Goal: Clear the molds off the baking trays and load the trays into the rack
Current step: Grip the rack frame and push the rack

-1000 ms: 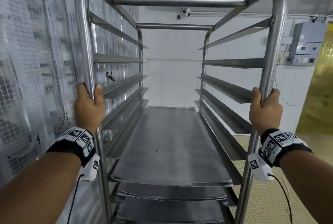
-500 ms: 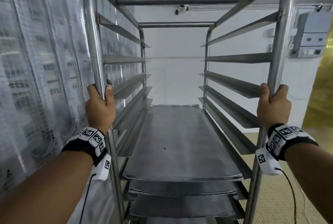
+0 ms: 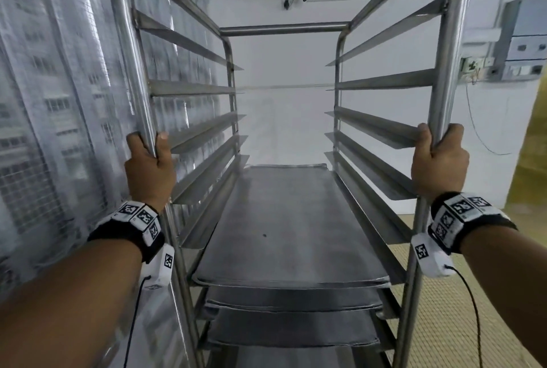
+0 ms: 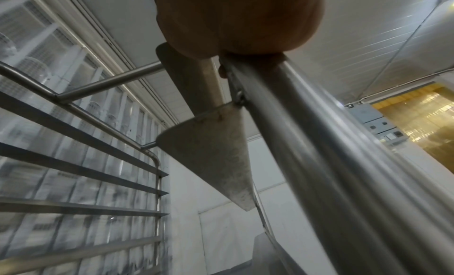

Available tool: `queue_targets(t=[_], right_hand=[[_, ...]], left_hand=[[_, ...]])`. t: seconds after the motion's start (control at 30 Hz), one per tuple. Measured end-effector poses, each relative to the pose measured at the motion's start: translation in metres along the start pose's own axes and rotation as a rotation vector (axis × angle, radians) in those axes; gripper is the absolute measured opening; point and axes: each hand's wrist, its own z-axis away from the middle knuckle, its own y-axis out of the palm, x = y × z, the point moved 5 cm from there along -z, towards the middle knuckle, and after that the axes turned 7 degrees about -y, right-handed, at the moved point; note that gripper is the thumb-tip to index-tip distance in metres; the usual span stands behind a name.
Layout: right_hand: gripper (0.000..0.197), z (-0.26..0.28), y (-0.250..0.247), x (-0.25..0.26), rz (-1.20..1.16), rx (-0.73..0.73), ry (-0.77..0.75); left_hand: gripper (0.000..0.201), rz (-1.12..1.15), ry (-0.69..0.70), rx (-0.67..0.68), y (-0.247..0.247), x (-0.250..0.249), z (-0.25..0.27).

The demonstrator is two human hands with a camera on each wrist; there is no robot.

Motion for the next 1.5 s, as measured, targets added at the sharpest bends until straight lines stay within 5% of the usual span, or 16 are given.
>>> queue_targets(t=[0.3, 0.77, 1.5], right_hand=[[0.049, -0.045, 0.098, -0.056, -0.044, 0.064, 0.051], [0.048, -0.096, 0.244, -0.122, -0.078, 0.083, 0.039], [0.047, -0.165, 0.47, -0.199, 0.01, -0.015, 0.056]], left_hand=[[0.061, -0.031, 0.002, -0.017, 0.094, 0.026, -0.027], [0.045, -0.053, 0.042, -0.1, 0.226, 0.072, -0.095], [0.049, 0.065, -0.014, 0.051, 0.471, 0.193, -0.232]])
